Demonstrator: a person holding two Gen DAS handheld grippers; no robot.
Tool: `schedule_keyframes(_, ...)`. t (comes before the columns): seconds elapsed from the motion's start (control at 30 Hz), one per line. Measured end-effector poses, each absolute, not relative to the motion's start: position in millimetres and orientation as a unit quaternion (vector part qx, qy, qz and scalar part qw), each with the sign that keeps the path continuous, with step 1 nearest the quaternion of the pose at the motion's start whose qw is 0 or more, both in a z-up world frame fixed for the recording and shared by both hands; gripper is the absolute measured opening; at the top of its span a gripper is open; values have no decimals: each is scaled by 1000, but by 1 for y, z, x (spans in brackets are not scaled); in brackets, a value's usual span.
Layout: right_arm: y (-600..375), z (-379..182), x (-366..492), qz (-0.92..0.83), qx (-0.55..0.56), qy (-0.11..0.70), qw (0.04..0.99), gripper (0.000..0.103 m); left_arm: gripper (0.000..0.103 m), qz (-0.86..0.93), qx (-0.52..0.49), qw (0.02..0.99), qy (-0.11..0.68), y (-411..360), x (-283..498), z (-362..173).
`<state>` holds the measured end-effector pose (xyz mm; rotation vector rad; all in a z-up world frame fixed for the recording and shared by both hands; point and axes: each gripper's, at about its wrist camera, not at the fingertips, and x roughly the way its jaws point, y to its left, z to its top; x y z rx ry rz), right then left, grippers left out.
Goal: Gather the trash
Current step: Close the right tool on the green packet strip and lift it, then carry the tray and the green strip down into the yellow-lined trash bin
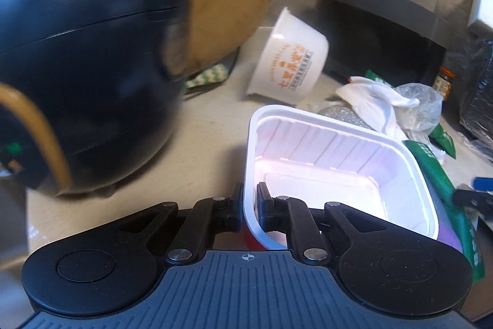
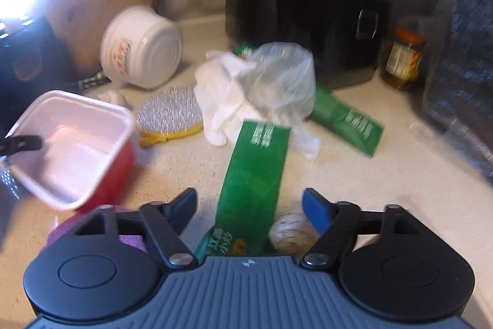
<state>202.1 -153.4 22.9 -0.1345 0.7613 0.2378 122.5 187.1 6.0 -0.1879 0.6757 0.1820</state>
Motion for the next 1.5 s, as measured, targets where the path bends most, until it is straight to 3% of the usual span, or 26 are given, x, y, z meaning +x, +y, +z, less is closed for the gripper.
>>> schedule_keyframes(0.1, -145, 14, 223, 96, -62, 391, 913, 72, 13, 87, -109, 929, 343, 194, 117, 2)
schedule_keyframes(0.17, -140, 5, 237, 99, -54, 417, 902, 41, 13, 85, -119, 926, 349, 196, 118, -3)
schedule_keyframes(0.37, -140, 9, 234, 165, -16, 407, 898, 40, 13, 81, -127, 924, 352, 197, 123, -9)
schedule_keyframes(0.5, -136, 6, 227, 156, -64, 397, 902, 52, 13, 70, -129, 926, 347, 195, 125, -9)
schedule_keyframes(0.57, -135, 1, 227, 158, -69, 407, 897, 53, 13, 64, -128, 928, 345, 194, 125, -10)
schedule_keyframes(0.73, -130, 7, 224, 156, -76, 394, 903, 21, 12, 58, -125, 934, 328, 193, 123, -8)
schedule_keyframes(0.8, -135, 17, 221, 170, -49, 391, 903, 17, 11, 59, -121, 940, 314, 193, 119, -2)
schedule_keyframes(1.17, -161, 85, 180, 181, -5, 311, 933, 16, 11, 68, -114, 962, 240, 183, 106, 61)
schedule_keyframes(1.5, -217, 113, 107, 142, 12, 265, 954, 16, 12, -22, -83, 975, 203, 96, 83, 98)
